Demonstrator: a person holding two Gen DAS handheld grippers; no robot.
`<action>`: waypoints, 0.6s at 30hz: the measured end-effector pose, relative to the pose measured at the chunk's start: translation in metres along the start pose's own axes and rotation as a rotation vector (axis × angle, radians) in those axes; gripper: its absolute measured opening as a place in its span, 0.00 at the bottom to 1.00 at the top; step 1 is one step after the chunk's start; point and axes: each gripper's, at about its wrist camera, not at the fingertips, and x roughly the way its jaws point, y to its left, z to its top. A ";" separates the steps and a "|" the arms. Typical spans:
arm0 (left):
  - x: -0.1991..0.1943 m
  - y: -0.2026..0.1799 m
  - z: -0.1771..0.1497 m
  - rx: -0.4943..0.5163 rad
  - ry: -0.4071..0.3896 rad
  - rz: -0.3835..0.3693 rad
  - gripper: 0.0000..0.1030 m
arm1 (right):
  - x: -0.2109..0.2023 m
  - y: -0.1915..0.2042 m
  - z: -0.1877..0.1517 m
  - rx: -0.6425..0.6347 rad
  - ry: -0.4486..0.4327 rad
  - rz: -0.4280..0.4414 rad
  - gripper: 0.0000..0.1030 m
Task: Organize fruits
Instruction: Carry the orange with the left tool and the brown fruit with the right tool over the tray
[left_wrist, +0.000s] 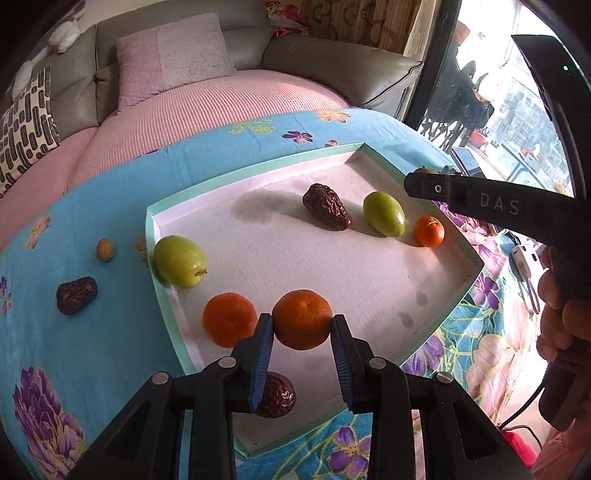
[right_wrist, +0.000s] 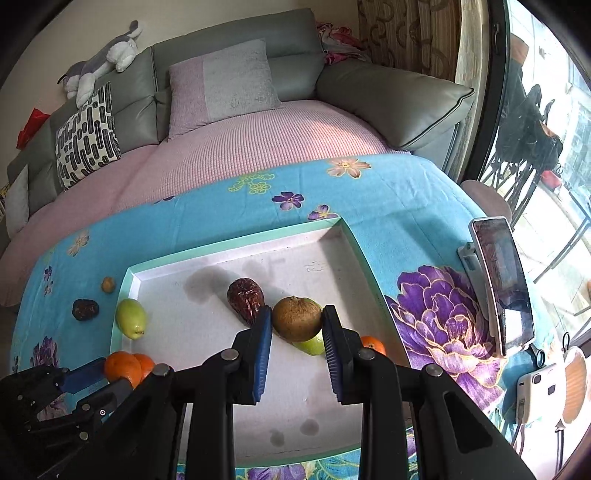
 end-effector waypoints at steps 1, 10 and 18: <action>0.001 -0.002 0.000 0.003 0.002 0.001 0.33 | 0.000 -0.001 0.000 0.000 0.000 0.000 0.28; 0.011 -0.002 -0.003 0.004 0.031 0.015 0.33 | 0.017 0.008 -0.005 -0.041 0.065 0.006 0.28; 0.022 0.001 -0.005 0.001 0.063 0.026 0.33 | 0.038 0.013 -0.014 -0.068 0.144 0.003 0.28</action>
